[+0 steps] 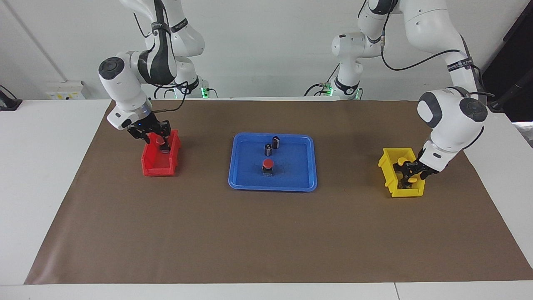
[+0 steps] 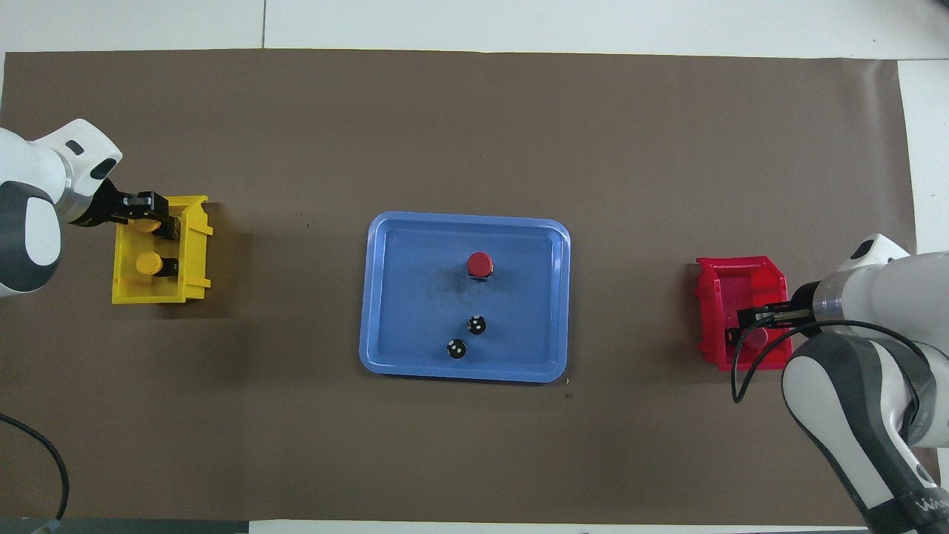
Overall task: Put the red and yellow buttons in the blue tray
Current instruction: 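Grasp a yellow button with the left gripper while the right gripper grasps red, then place the yellow button in the tray while the right gripper lifts red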
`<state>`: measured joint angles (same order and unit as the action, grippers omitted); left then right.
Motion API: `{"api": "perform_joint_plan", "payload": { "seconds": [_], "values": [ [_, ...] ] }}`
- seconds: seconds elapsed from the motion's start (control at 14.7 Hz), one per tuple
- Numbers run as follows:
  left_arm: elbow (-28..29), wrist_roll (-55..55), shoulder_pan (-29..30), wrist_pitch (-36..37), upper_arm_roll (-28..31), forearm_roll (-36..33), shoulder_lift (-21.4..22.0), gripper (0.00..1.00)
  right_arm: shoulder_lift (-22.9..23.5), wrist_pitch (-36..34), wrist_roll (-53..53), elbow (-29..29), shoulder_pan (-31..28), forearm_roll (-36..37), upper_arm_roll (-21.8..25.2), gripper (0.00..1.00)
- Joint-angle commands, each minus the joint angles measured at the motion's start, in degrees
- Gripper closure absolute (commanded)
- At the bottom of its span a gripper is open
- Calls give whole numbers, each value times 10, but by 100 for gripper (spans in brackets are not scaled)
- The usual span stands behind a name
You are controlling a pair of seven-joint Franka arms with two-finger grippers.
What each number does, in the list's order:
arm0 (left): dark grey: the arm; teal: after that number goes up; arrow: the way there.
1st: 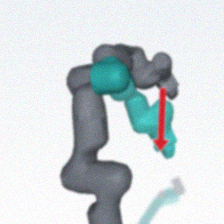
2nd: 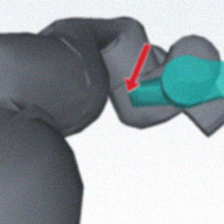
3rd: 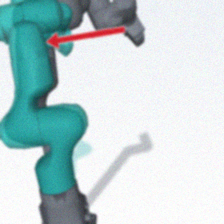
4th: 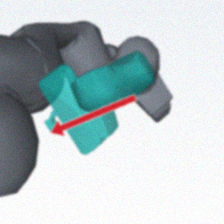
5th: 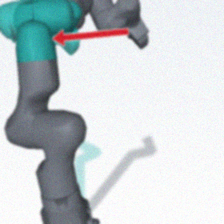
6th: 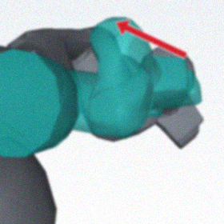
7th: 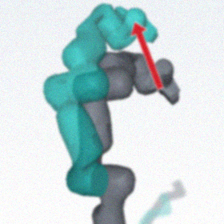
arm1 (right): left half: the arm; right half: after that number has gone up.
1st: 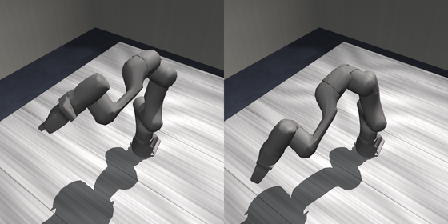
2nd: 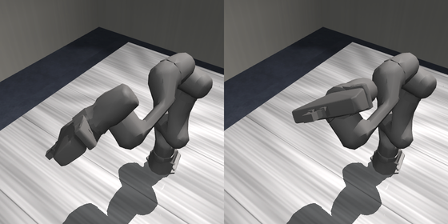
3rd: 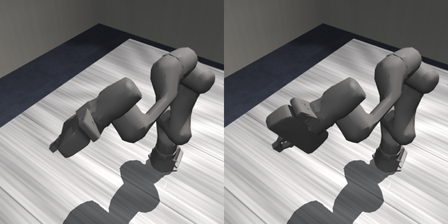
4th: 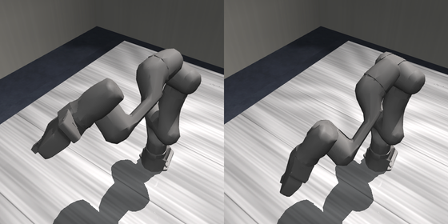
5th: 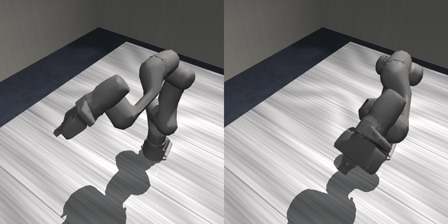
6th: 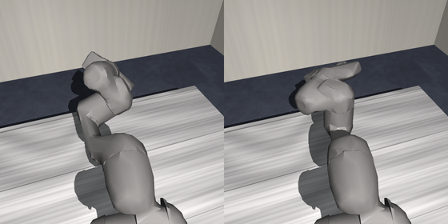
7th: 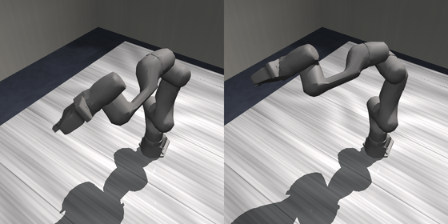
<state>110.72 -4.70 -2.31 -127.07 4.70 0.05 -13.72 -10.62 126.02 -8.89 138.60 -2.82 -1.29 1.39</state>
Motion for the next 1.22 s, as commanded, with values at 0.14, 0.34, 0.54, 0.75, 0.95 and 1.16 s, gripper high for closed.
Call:
{"api": "perform_joint_plan", "payload": {
  "seconds": [0.14, 0.34, 0.54, 0.75, 0.95, 1.16],
  "values": [
    [20, -9, 1, -19, 0, 1, 8, 51, -2, 21, -18, 23, -10, -6, -6, 35],
    [13, -8, 4, -6, 0, 3, 8, 99, -1, 41, -19, 35, -10, -6, -6, 36],
    [-87, -7, -2, 123, 0, 7, 3, 99, 0, 51, -17, 42, -8, -6, -6, 36],
    [-220, 40, -30, 266, -6, 9, 1, 99, -5, 59, -22, 61, -7, -6, -6, 36],
    [-159, 222, -180, 217, -6, 10, 18, 99, -10, 71, -27, 74, -7, -6, -6, 37],
    [-81, 319, -283, 131, -8, 35, 40, 99, -11, 70, -31, 74, -8, -6, -6, 47]
  ]
}}
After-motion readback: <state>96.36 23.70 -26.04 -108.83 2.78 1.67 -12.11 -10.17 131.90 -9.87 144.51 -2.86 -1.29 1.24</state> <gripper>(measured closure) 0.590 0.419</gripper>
